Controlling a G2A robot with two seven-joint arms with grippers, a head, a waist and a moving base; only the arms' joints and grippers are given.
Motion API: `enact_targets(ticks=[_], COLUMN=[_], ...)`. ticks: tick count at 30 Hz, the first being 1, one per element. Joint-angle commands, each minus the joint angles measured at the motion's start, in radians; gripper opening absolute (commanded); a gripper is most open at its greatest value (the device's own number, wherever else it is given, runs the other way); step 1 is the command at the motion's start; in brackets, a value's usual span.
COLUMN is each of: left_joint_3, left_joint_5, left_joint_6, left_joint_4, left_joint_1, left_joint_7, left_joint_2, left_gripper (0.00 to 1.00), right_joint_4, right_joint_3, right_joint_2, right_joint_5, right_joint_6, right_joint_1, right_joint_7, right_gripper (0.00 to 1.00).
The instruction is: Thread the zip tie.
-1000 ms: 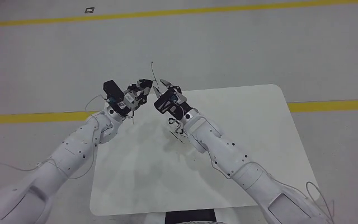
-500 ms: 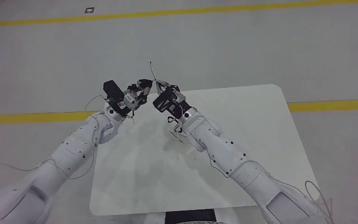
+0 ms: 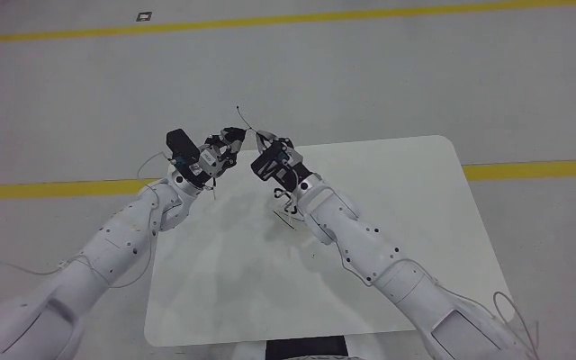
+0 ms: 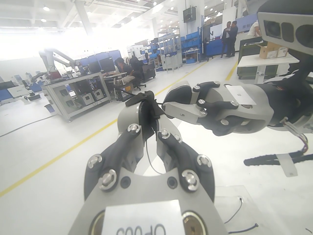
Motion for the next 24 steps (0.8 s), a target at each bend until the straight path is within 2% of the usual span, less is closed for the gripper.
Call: enact_targets(ticks=[1,24], left_joint_3=[0.0,0.0], left_joint_5=[0.0,0.0], left_joint_6=[0.0,0.0], left_joint_4=[0.0,0.0], left_joint_1=[0.0,0.0], left_joint_7=[0.0,0.0], left_joint_2=[0.0,0.0], left_gripper=[0.0,0.0], right_joint_4=[-0.002,-0.037], right_joint_3=[0.002,0.023], right_joint_2=[0.002,0.03], right_joint_5=[0.0,0.0], right_joint_6=[-0.002,0.0], right_joint_1=[-0.003,-0.04], right_joint_7=[0.002,0.024], right_gripper=[0.0,0.0])
